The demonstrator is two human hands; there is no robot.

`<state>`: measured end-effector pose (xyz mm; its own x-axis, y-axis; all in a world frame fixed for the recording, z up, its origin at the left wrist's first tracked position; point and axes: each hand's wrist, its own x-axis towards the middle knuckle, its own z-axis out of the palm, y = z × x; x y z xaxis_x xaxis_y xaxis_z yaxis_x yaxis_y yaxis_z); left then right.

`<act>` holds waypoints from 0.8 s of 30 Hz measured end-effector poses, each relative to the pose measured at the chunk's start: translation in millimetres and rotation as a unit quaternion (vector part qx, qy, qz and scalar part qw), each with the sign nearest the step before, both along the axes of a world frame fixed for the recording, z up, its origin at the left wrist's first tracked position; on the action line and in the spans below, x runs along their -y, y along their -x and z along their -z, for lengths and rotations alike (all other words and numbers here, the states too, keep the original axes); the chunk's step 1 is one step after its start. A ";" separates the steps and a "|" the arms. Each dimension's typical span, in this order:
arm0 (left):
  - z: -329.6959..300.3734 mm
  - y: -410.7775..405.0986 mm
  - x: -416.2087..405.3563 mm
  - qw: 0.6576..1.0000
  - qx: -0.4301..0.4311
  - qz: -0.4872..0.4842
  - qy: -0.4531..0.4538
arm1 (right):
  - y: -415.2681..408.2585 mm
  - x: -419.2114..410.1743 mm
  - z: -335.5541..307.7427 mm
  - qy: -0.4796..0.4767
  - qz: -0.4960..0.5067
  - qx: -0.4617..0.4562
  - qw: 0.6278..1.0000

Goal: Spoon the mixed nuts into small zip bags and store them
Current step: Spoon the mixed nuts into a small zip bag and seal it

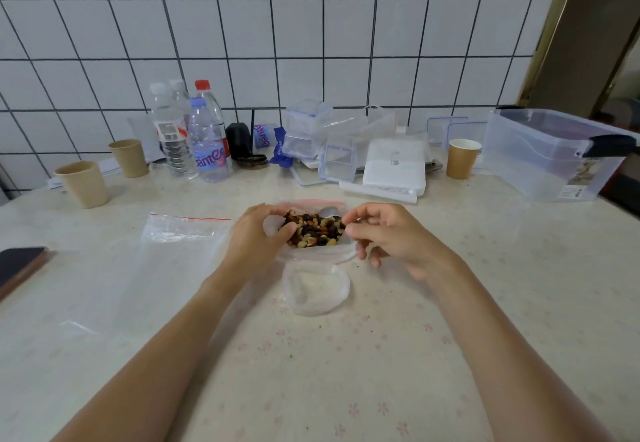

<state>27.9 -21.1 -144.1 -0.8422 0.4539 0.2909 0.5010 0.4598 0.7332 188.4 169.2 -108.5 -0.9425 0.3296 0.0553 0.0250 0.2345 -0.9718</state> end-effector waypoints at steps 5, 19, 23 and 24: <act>0.5 0.8 3.1 0.999 -0.001 -0.001 -0.034 | 1.5 5.4 -0.3 0.083 -0.041 -0.061 0.994; -7.7 -8.1 2.1 0.993 -0.108 0.044 0.000 | 19.9 5.3 16.0 -0.127 0.235 -0.108 0.957; -6.5 -8.2 3.4 0.992 -0.114 0.051 0.023 | 18.4 2.0 14.9 -0.110 0.242 -0.118 0.957; -6.4 -8.0 3.1 0.992 -0.114 0.053 0.024 | 18.1 2.3 14.9 -0.111 0.238 -0.118 0.958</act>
<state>35.9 -24.2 -137.7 -0.7041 0.5547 0.4434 0.6984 0.4279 0.5738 170.3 166.9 -123.4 -0.6402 0.6750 0.3668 -0.0336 0.4524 -0.8912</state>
